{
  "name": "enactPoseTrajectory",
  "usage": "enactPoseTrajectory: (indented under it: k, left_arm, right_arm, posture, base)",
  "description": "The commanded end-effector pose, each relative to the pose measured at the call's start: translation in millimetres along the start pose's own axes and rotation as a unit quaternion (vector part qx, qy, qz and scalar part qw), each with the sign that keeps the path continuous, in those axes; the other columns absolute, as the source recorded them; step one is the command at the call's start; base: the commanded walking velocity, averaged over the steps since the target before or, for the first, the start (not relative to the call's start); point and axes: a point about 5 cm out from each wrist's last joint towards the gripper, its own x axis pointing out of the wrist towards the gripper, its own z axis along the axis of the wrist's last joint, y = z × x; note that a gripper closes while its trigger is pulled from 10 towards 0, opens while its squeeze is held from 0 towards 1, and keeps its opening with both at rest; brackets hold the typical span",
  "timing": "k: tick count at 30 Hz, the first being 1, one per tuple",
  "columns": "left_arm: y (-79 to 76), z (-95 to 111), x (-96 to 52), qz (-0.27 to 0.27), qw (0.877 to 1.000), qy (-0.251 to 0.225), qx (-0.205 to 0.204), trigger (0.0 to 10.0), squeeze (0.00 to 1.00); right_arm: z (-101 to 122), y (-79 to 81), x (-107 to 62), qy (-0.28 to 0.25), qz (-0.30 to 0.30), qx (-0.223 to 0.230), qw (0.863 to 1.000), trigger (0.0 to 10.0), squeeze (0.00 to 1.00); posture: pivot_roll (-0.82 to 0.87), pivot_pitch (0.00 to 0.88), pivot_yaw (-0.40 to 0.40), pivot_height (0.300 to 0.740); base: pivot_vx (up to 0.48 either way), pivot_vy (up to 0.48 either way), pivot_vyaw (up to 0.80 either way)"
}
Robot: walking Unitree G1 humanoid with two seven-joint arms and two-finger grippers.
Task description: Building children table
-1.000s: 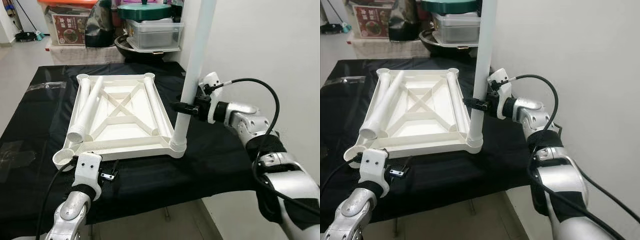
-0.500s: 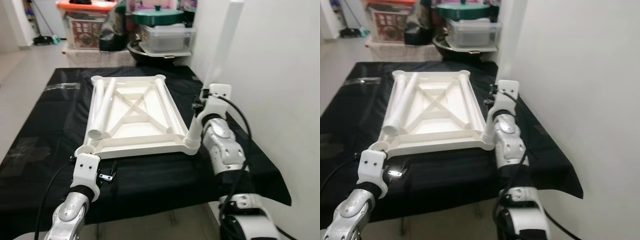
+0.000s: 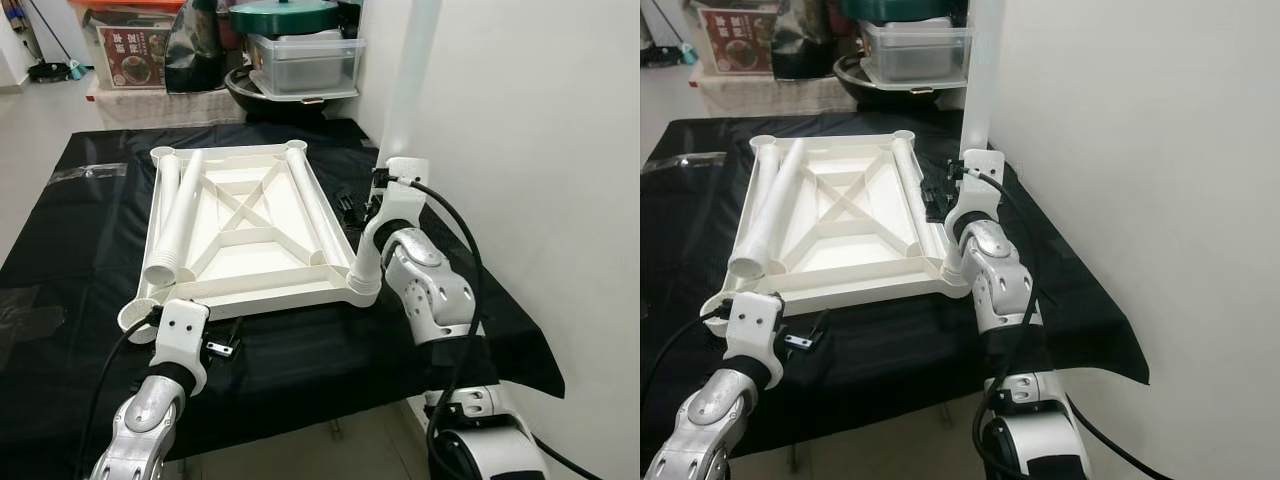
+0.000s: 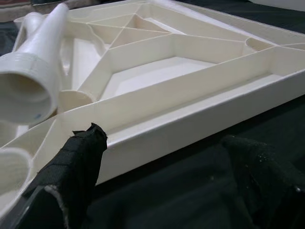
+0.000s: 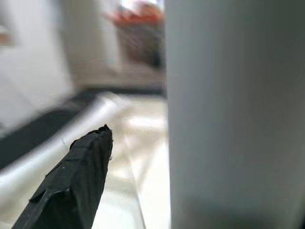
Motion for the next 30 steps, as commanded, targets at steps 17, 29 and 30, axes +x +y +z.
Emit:
enactPoseTrajectory:
  k: [17,29,30]
  left_arm:
    - [-2.2,1.1,-1.6,-0.005,1.0,-0.002,0.006,10.0,0.0]
    - [-3.3,-1.3,-2.4,-0.009,1.0,0.002,0.007,10.0,0.0]
    - [-3.3,-1.3,-2.4,-0.009,1.0,0.002,0.007,10.0,0.0]
  right_arm:
    - [-31.6,54.4,-22.8,0.043,0.384,-0.022,0.922,0.0,0.0]
    - [-53.2,-26.6,-17.2,0.07,-0.201,-0.011,0.977,0.0,0.0]
    - [-53.2,-26.6,-17.2,0.07,-0.201,-0.011,0.977,0.0,0.0]
  posture:
    - [0.14,0.0,-0.093,0.74]
    - [0.12,0.0,-0.089,0.74]
    - [0.12,0.0,-0.089,0.74]
  base:
    - [0.0,0.0,0.0]
    - [0.0,0.0,0.0]
    - [0.0,0.0,0.0]
